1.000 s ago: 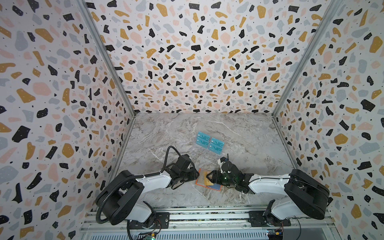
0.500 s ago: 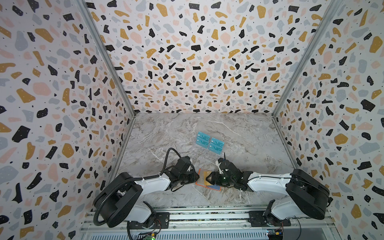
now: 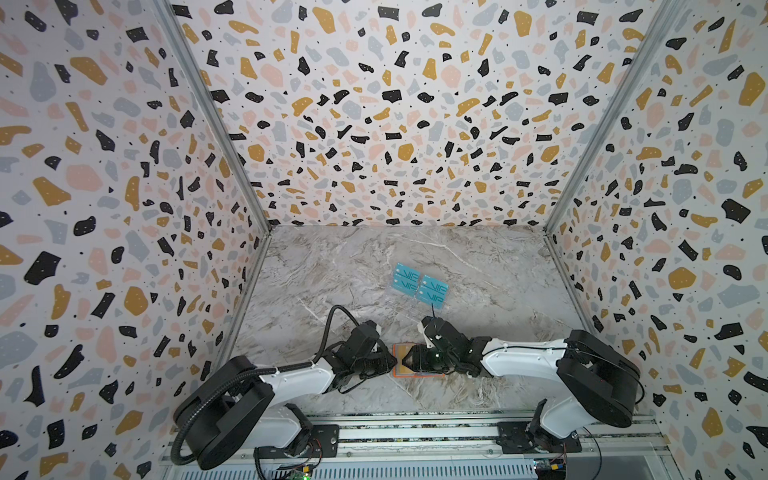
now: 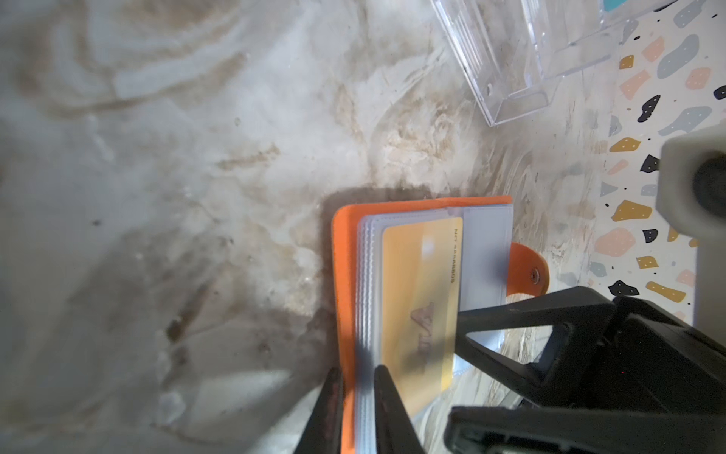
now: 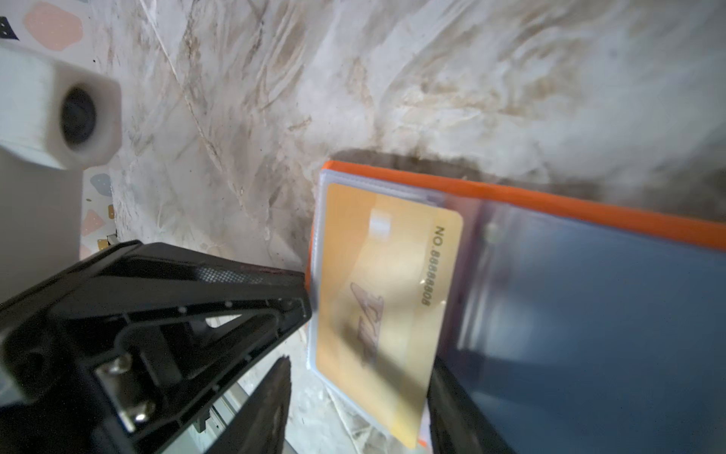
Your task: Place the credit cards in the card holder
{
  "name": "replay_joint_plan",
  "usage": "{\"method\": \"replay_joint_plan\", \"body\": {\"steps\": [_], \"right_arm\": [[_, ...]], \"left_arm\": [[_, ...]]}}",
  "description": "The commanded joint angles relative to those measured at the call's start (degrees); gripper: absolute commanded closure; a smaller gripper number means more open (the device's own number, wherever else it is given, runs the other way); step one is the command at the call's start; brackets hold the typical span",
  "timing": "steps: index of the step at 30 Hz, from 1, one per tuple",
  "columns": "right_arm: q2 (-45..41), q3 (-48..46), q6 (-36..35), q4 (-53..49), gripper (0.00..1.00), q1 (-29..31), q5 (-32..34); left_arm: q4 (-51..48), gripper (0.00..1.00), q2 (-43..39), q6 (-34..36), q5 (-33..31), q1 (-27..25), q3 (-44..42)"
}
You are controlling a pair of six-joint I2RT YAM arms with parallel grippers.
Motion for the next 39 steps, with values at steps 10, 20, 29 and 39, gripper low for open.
{"method": "replay_joint_plan", "body": {"steps": [10,20,29,39], "right_arm": [[-0.8,0.1,-0.9,-0.6,0.46,0.8,-1.1],[-6.3,-2.8,-7.6,-7.0,0.44,-3.0,0.2],[-10.7,-4.2,-14.1,-6.1,0.58,-8.7,-1.8],[-8.4,-5.3,-20.5,-4.3,0.88,-13.3,-7.0]], "left_arm": [[3.4,0.82,-0.9,-1.4,-1.6,-1.3,-0.8],[-8.9,0.66,-1.4,2.2,-5.6,-0.5,5.2],[-17.7,0.62,-4.7,4.7,-8.8,-0.5,11.2],[-10.4,0.68,3.6,0.5,-5.5,-3.4,15.9]]}}
